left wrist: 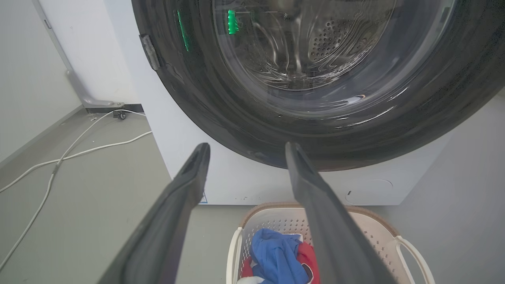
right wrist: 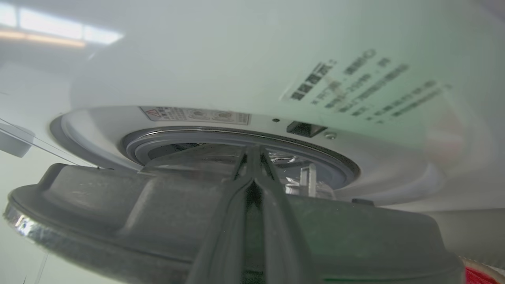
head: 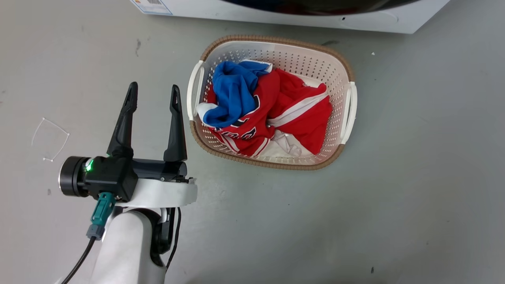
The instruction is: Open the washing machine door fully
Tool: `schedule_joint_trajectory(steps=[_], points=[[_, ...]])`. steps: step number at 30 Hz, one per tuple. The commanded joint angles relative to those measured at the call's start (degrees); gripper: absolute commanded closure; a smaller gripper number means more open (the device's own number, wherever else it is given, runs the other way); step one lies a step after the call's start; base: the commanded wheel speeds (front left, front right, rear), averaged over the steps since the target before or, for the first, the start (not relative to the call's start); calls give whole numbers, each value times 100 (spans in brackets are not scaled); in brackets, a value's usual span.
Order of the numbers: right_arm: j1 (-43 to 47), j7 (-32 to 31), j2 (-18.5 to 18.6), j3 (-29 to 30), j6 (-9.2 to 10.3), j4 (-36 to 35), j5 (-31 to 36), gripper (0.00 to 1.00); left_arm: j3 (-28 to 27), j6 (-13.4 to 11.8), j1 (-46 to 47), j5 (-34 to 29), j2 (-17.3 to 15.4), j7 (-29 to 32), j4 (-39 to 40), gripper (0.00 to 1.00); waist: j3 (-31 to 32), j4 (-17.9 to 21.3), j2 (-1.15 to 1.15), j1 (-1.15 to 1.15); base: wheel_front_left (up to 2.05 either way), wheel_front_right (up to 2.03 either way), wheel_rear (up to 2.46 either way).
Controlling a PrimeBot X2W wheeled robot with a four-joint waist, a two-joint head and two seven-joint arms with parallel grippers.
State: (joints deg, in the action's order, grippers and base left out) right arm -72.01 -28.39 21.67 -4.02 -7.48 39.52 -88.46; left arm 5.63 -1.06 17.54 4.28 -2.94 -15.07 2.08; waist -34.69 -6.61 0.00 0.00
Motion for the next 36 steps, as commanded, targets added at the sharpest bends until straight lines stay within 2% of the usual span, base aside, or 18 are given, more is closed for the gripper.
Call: schedule_joint_trajectory(steps=[1,11,18,36], points=[[140,-105,-103,-68,-2,-42,-37,100,-9,-14,-21,-18,9,-16,-9,0,70,23,0,0,0,0,0],[909,-401,-203,-227,-2,-468,-80,100,-95,61,-192,-112,9,-15,-89,0,436,191,0,0,0,0,0],[1563,-681,-327,-256,-10,-971,-318,100,-168,106,-344,-172,9,-15,-162,0,738,291,0,0,0,0,0],[3581,-1330,-703,-878,-9,-2420,-575,100,-201,117,-817,-258,9,-15,-260,0,1491,354,0,0,0,0,0]])
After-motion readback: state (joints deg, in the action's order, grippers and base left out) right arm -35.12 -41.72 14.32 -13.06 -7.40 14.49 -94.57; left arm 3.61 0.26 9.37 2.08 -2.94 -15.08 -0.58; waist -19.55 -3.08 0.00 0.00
